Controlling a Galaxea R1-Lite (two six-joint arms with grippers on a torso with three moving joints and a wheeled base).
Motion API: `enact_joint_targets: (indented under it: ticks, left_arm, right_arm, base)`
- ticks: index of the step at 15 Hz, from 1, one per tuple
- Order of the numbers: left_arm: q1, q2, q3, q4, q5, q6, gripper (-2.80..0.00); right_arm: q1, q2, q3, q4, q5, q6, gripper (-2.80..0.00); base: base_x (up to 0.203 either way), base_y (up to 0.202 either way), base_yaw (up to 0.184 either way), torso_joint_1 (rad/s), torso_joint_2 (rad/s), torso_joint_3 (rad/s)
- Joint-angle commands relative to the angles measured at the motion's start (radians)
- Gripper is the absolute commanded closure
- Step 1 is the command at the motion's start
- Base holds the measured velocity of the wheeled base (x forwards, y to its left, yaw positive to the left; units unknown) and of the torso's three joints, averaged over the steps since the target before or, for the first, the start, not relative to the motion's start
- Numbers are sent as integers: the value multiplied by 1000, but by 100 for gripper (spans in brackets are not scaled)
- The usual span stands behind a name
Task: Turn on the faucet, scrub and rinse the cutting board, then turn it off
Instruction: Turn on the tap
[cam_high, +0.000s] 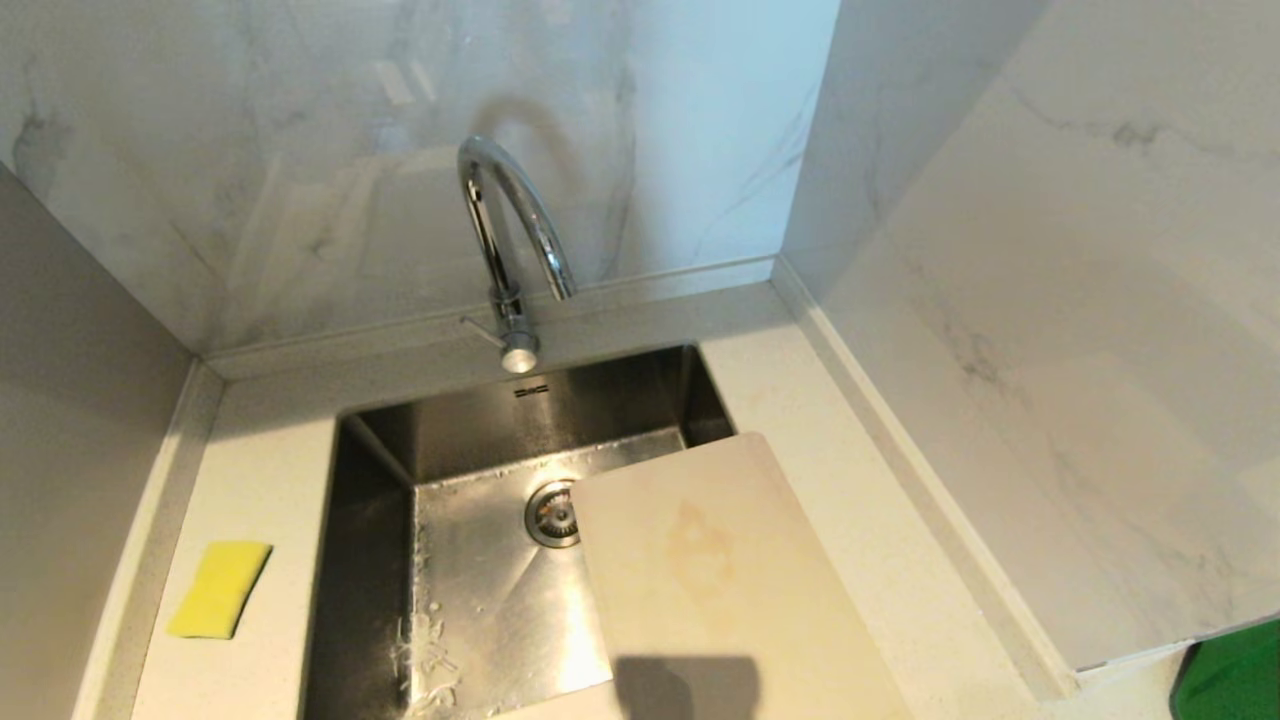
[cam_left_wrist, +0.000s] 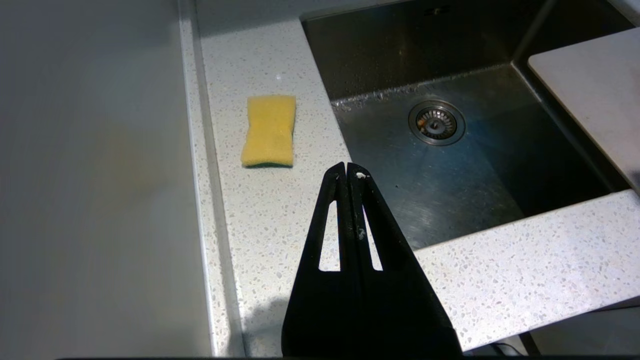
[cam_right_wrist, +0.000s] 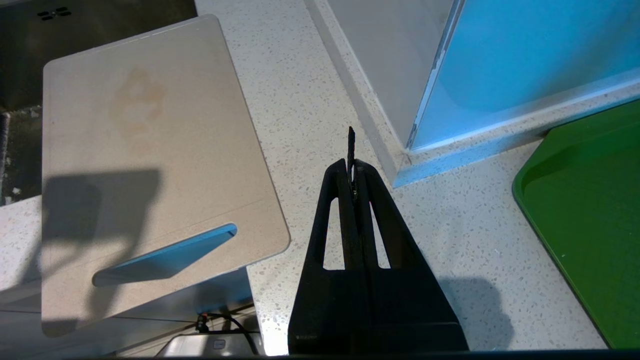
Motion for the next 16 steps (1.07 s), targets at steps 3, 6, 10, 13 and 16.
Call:
enact_joint_targets:
  ticks: [3, 6, 10, 13, 16]
  left_arm:
    - [0, 1, 0, -1, 0, 0, 0]
    - [0, 1, 0, 7, -5, 35, 0]
    - [0, 1, 0, 6, -5, 38, 0]
    - [0, 1, 0, 5, 14, 6, 0]
    - [0, 29, -69, 44, -8, 68, 0]
  right_arm:
    - [0, -2, 2, -1, -1, 0, 0]
    - [0, -2, 2, -1, -1, 0, 0]
    - [0, -2, 2, -1, 0, 0, 0]
    - [0, -2, 2, -1, -1, 0, 0]
    - [0, -2, 2, -1, 0, 0, 0]
  base:
    - [0, 0, 0, 0, 0, 0]
    - [0, 0, 0, 0, 0, 0]
    - [0, 0, 0, 0, 0, 0]
    - [0, 0, 0, 0, 0, 0]
    - [0, 0, 0, 0, 0, 0]
